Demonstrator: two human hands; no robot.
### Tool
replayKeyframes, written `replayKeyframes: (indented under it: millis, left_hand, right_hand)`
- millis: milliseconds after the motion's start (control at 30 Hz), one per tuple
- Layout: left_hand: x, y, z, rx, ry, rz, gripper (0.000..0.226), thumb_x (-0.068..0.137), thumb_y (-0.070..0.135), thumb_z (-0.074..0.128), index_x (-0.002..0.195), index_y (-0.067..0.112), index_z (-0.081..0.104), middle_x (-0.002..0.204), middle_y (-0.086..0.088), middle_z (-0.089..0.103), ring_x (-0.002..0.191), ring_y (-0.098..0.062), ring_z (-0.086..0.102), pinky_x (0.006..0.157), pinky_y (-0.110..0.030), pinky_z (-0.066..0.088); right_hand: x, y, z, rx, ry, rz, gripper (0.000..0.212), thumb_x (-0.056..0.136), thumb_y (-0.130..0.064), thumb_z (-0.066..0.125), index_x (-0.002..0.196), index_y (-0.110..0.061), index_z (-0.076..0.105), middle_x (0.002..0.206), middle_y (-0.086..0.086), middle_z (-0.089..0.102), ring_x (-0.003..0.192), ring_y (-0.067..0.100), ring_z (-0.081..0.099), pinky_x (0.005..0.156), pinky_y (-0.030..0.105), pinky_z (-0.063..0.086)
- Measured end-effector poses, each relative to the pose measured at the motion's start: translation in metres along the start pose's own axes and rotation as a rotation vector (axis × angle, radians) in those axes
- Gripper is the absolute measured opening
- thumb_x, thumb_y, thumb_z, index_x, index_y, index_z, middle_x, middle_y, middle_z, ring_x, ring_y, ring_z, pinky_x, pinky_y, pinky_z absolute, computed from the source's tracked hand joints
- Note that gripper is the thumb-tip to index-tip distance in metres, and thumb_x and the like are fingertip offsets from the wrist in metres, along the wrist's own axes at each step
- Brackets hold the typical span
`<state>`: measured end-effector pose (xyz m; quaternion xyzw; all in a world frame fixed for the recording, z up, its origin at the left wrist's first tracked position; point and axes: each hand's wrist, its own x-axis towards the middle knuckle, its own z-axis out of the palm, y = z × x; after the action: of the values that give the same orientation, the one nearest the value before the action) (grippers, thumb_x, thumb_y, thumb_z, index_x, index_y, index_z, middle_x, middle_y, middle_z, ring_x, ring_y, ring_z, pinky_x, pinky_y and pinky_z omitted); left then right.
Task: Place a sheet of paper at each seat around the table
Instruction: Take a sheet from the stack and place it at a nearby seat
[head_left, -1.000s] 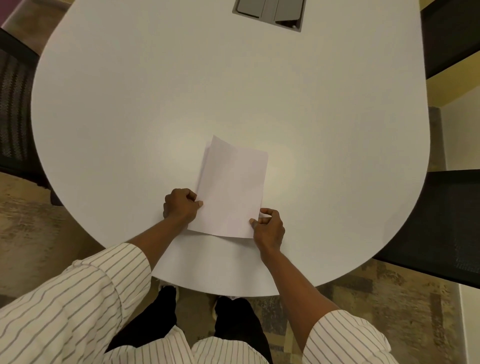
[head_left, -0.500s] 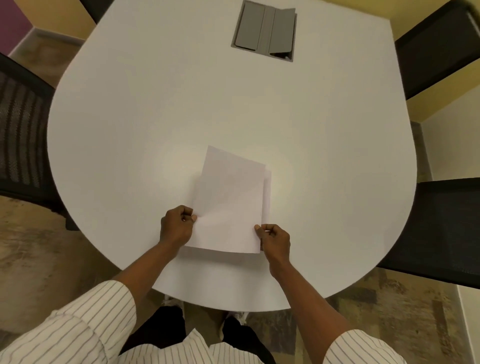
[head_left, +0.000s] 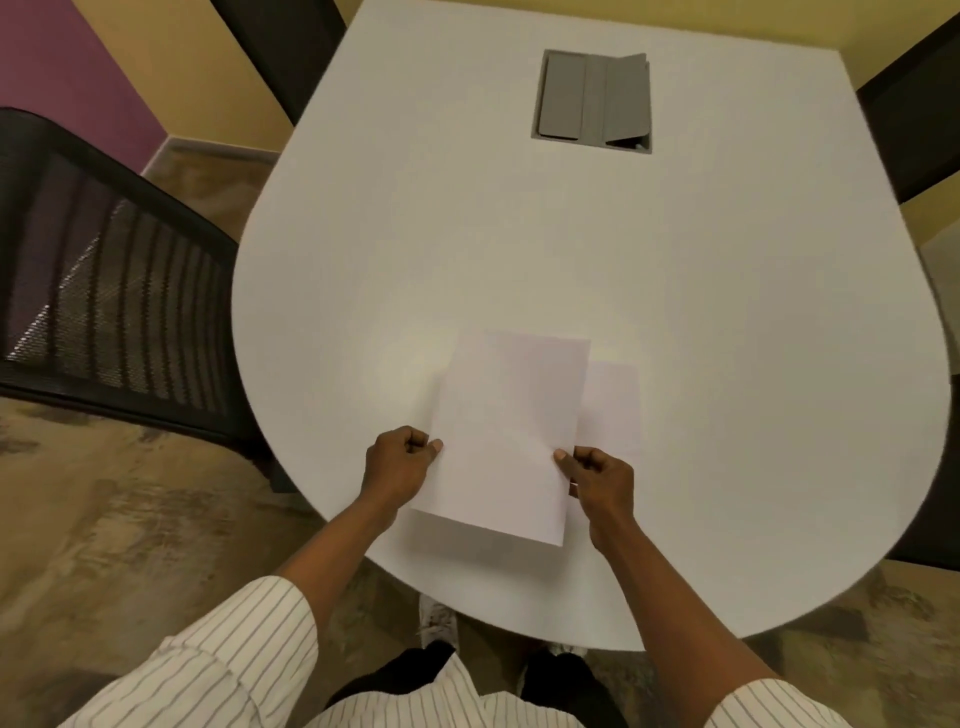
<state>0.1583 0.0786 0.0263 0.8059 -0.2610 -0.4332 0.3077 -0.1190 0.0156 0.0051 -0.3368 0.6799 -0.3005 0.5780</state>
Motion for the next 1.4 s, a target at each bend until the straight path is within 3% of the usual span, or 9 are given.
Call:
replayKeyframes:
  millis: [100, 233, 300, 400, 600, 833, 967, 1133, 1400]
  left_hand:
    - [0.007, -0.005, -0.019, 0.009, 0.020, -0.019, 0.028, 0.097, 0.037, 0.080, 0.091, 0.011, 0.075, 0.089, -0.001, 0.074, 0.077, -0.012, 0.063, 0.066, -0.024, 0.049]
    - [0.010, -0.009, -0.032, 0.037, 0.061, -0.034, 0.019, 0.094, 0.033, 0.084, 0.089, 0.018, 0.074, 0.088, 0.004, 0.073, 0.078, -0.010, 0.064, 0.065, -0.021, 0.047]
    - [0.010, -0.010, -0.034, 0.083, 0.069, -0.029, 0.016, 0.095, 0.030, 0.084, 0.095, 0.018, 0.074, 0.090, 0.005, 0.072, 0.081, -0.011, 0.064, 0.066, -0.021, 0.048]
    - [0.009, -0.010, -0.029, 0.122, 0.112, -0.028, 0.016, 0.096, 0.025, 0.084, 0.104, 0.014, 0.075, 0.091, 0.003, 0.071, 0.086, -0.018, 0.067, 0.072, -0.025, 0.050]
    - [0.004, -0.008, -0.010, 0.141, 0.212, -0.038, 0.016, 0.094, 0.024, 0.085, 0.102, 0.013, 0.077, 0.089, -0.001, 0.072, 0.085, -0.023, 0.067, 0.076, -0.029, 0.050]
    - [0.009, -0.007, -0.007, 0.195, 0.238, -0.043, 0.014, 0.094, 0.022, 0.085, 0.101, 0.012, 0.079, 0.091, -0.007, 0.075, 0.088, -0.027, 0.070, 0.080, -0.032, 0.056]
    - [0.032, -0.002, -0.029, 0.223, 0.246, -0.031, 0.013, 0.095, 0.023, 0.084, 0.101, 0.013, 0.079, 0.090, -0.005, 0.074, 0.088, -0.027, 0.070, 0.082, -0.035, 0.059]
    - [0.077, 0.009, -0.067, 0.252, 0.243, -0.016, 0.013, 0.095, 0.024, 0.084, 0.099, 0.014, 0.077, 0.084, -0.001, 0.072, 0.088, -0.027, 0.071, 0.078, -0.032, 0.055]
    - [0.168, 0.043, -0.137, 0.339, 0.189, 0.069, 0.013, 0.096, 0.023, 0.083, 0.099, 0.012, 0.078, 0.084, 0.000, 0.071, 0.087, -0.027, 0.072, 0.080, -0.037, 0.061]
  right_hand:
    - [-0.004, 0.000, 0.019, 0.003, -0.020, 0.012, 0.015, 0.089, -0.018, 0.089, 0.102, -0.012, 0.084, 0.095, 0.004, 0.086, 0.101, 0.034, 0.080, 0.090, 0.052, 0.068]
    - [-0.005, -0.001, 0.030, -0.011, -0.061, 0.018, 0.015, 0.091, -0.019, 0.087, 0.102, -0.010, 0.083, 0.099, 0.011, 0.085, 0.102, 0.041, 0.079, 0.091, 0.058, 0.066]
    - [-0.004, -0.003, 0.031, -0.029, -0.106, 0.002, 0.012, 0.092, -0.019, 0.086, 0.098, -0.010, 0.083, 0.096, 0.009, 0.085, 0.098, 0.037, 0.080, 0.084, 0.053, 0.068]
    - [0.001, -0.006, 0.025, -0.101, -0.188, -0.030, 0.007, 0.091, -0.015, 0.085, 0.087, -0.011, 0.081, 0.087, 0.002, 0.084, 0.086, 0.023, 0.080, 0.067, 0.030, 0.065]
    - [0.014, -0.009, 0.010, -0.291, -0.282, -0.058, 0.009, 0.090, -0.012, 0.084, 0.085, -0.012, 0.077, 0.076, 0.007, 0.079, 0.066, 0.018, 0.071, 0.077, 0.042, 0.066]
    - [0.016, -0.010, 0.022, -0.363, -0.297, -0.066, 0.012, 0.095, -0.011, 0.079, 0.085, -0.007, 0.073, 0.067, 0.001, 0.071, 0.059, 0.012, 0.067, 0.071, 0.035, 0.063]
    - [0.015, -0.011, 0.046, -0.376, -0.304, -0.069, 0.014, 0.096, -0.014, 0.078, 0.085, -0.007, 0.072, 0.072, 0.009, 0.075, 0.063, 0.013, 0.072, 0.083, 0.047, 0.068]
    - [0.017, -0.023, 0.096, -0.351, -0.261, -0.040, 0.020, 0.096, -0.017, 0.079, 0.088, 0.000, 0.072, 0.086, 0.018, 0.079, 0.067, 0.016, 0.075, 0.088, 0.050, 0.067]
    - [0.027, -0.047, 0.194, -0.246, -0.211, 0.011, 0.027, 0.095, -0.013, 0.078, 0.075, -0.008, 0.060, 0.069, 0.008, 0.069, 0.061, 0.014, 0.072, 0.082, 0.046, 0.067]
